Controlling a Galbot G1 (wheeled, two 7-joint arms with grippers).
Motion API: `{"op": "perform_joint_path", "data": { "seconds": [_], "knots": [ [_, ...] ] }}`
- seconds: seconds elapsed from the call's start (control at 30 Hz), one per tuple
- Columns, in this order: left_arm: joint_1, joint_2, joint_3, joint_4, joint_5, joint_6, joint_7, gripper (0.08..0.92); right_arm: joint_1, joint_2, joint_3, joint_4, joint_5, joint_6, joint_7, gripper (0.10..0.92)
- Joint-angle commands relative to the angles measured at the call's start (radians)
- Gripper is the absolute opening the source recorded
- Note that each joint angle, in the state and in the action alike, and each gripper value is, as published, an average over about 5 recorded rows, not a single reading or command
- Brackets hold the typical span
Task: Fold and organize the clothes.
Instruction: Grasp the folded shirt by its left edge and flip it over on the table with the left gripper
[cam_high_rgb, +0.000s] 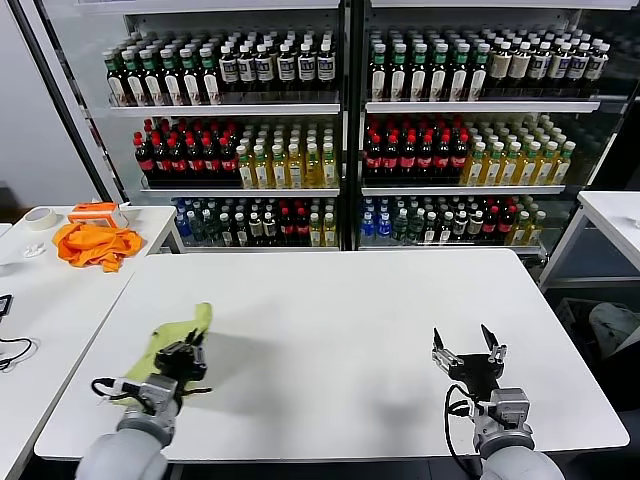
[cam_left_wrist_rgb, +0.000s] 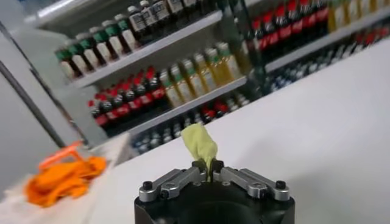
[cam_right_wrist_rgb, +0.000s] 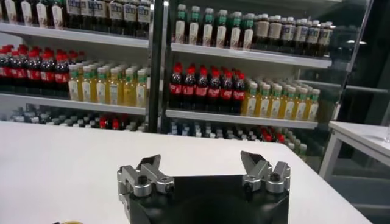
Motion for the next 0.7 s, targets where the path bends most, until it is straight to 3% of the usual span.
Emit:
{"op": "perform_joint_path", "data": {
  "seconds": [0.03,0.47,0.57,0.7],
  "knots": [
    [-0.117,-0.231,0.197,0.034,-0.337,-0.026,-0.135,0.106,0.004,-0.018,-0.009,-0.003,-0.006,0.000,-0.003,0.823],
    [-0.204,-0.377,0.263,0.194,-0.353,-0.100,-0.090,0.106,-0.008,0.005,0.022,0.016,-0.018,-0.002,-0.007,0.823],
    [-0.215,-0.364,0.265,0.198,-0.358,-0.130,-0.070,0.121,-0.015,0.001,0.044,0.025,-0.014,-0.002,-0.010,0.823],
    [-0.215,-0.311,0.236,0.152,-0.395,-0.161,-0.024,0.219,-0.015,-0.004,0.059,0.027,-0.002,-0.002,-0.013,0.823]
  ]
}}
